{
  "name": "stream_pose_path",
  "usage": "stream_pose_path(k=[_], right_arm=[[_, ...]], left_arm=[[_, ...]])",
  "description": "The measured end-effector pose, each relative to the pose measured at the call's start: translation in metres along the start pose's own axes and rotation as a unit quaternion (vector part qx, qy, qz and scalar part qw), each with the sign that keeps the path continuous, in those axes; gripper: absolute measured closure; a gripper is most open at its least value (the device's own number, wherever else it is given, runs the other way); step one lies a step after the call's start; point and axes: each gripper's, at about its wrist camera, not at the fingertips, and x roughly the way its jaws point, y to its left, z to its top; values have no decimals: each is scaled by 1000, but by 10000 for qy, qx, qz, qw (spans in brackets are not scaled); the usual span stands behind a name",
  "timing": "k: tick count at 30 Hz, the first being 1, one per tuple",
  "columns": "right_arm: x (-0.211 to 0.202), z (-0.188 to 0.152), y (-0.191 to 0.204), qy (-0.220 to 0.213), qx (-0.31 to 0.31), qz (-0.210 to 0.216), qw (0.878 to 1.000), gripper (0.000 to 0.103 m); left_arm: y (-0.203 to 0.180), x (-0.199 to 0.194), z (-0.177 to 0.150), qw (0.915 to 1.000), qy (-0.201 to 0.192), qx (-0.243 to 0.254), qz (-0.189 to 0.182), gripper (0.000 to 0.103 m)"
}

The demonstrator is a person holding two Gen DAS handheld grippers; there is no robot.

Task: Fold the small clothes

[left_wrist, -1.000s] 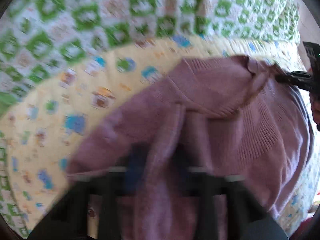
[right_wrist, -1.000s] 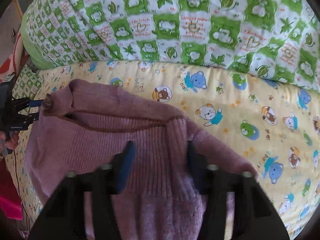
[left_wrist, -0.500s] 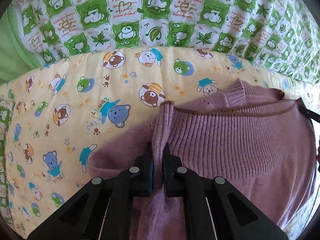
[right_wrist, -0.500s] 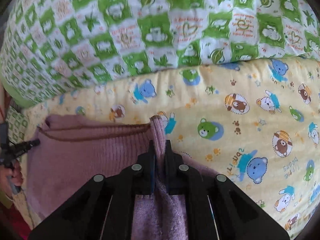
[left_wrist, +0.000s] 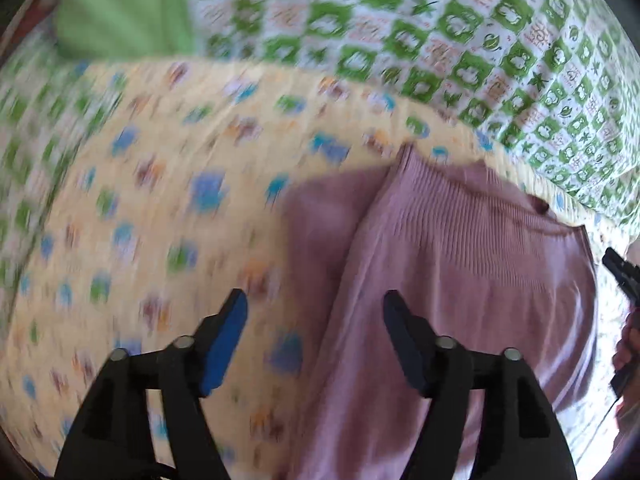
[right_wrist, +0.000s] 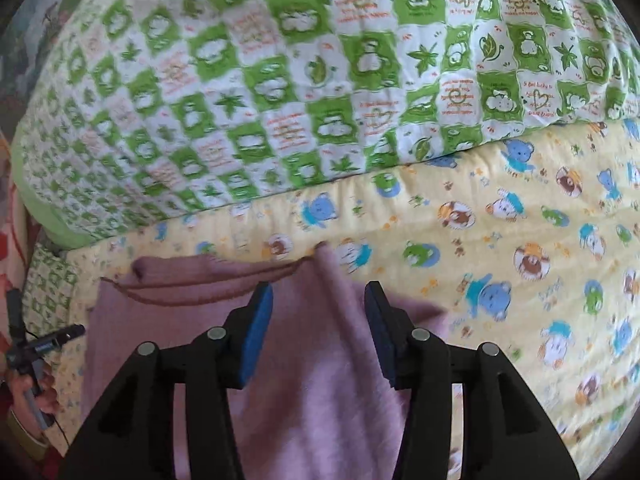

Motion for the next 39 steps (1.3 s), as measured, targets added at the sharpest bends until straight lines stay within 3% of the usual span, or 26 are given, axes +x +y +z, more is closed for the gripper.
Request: stream_pose_path(k=[5,9,14,17,25,27,31,34,39], right_arm=[[-13,-37,32,227,-61,375,9990,50],[-13,-73,54,516,-75,630,9967,47],[-18,-105,70,728,78,794,9942,47],[-19,-115,72,808,258,843,9928,47],[-27,-127,76,892,271,758,9928,47],[-28,-128,73,908,328,746,9925,47],[-32,-131,67,894,384,684,9929,47],[-34,-131,61,875,439,659,9930,47],[-37,-131,50,823,570,622,9930,47]], left_arm=[[33,-14,-63,9951,246,-915,-284,28],[56,-18,-106,9839,380,-1686,-443,28],[64,-18,-143,9690,624,-2249,-807,27],[51,-4,-148,9649,761,-2335,-931,27],[20,14,-127,9730,477,-2180,-596,24],[14,15,-123,9767,347,-2069,-453,31],[0,14,-115,9833,264,-1738,-460,82],[-15,5,-106,9898,131,-1386,-309,86],[-54,-21,-95,9965,-232,-722,-363,88]])
